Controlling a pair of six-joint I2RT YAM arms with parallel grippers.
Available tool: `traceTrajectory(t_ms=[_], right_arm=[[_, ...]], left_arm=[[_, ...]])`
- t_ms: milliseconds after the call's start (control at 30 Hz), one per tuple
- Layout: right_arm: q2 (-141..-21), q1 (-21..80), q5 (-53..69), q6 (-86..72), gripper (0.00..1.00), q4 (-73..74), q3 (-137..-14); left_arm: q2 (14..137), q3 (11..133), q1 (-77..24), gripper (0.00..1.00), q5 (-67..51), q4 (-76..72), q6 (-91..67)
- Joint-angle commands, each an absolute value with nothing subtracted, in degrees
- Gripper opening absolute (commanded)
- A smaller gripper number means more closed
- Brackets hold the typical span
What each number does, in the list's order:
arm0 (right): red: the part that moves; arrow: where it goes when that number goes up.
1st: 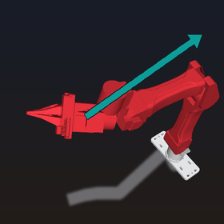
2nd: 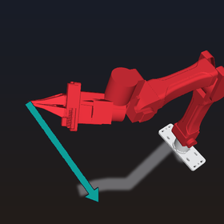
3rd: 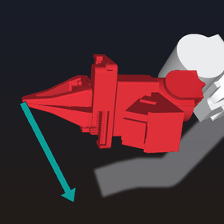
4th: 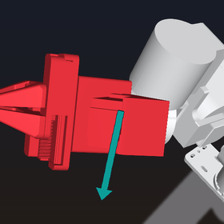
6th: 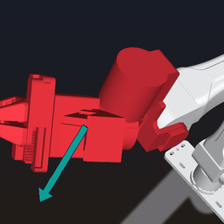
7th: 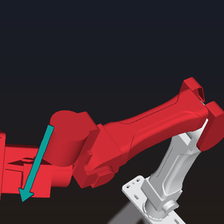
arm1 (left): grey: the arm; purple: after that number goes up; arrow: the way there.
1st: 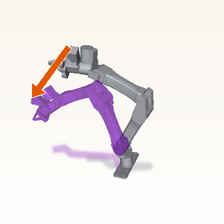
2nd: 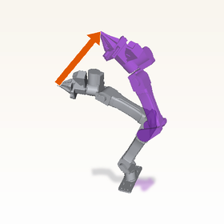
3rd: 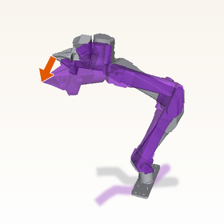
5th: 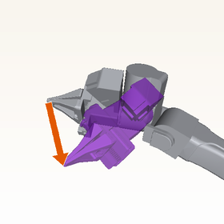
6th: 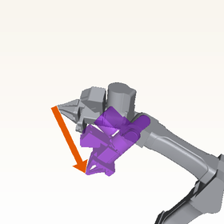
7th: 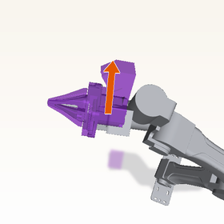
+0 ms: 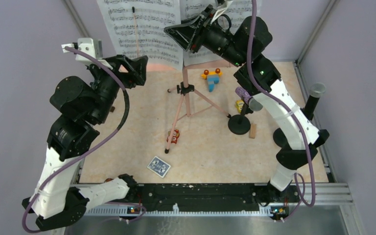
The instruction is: Pack up the instrument practice props
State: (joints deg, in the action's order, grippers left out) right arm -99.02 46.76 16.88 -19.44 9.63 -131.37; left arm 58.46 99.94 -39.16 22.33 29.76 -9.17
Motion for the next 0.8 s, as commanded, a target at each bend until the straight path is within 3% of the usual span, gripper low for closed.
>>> traceTrajectory(t_ms=[0, 100, 233, 433, 667, 767], right_arm=[[-98.99, 47.37, 16.08, -18.04, 0.25, 8.45, -133.42], [-99.05, 47.37, 16.26, -17.69, 0.20, 8.45, -133.35], [-98.80, 47.37, 15.66, -17.25, 0.00, 8.70, -132.96], [-97.13, 47.37, 16.44, -16.62, 0.00, 6.84, -130.50], [-96.49, 47.36, 17.12, -16.27, 0.00, 6.69, -130.34], [-96.36, 47.42, 17.53, -16.37, 0.00, 6.58, -130.34]], left_arm=[[59.56, 101.07, -39.36, 0.83, 24.25, 25.79, -9.85], [60.30, 101.86, -39.31, 0.83, 25.24, 24.77, -9.51], [61.38, 102.93, -39.33, 0.83, 25.63, 23.07, -8.63], [62.95, 103.97, -39.31, 0.82, 26.98, 20.77, -6.78], [64.67, 104.71, -39.30, 0.68, 27.61, 18.66, -4.29], [65.57, 104.94, -39.24, 0.67, 27.07, 18.32, -3.88]])
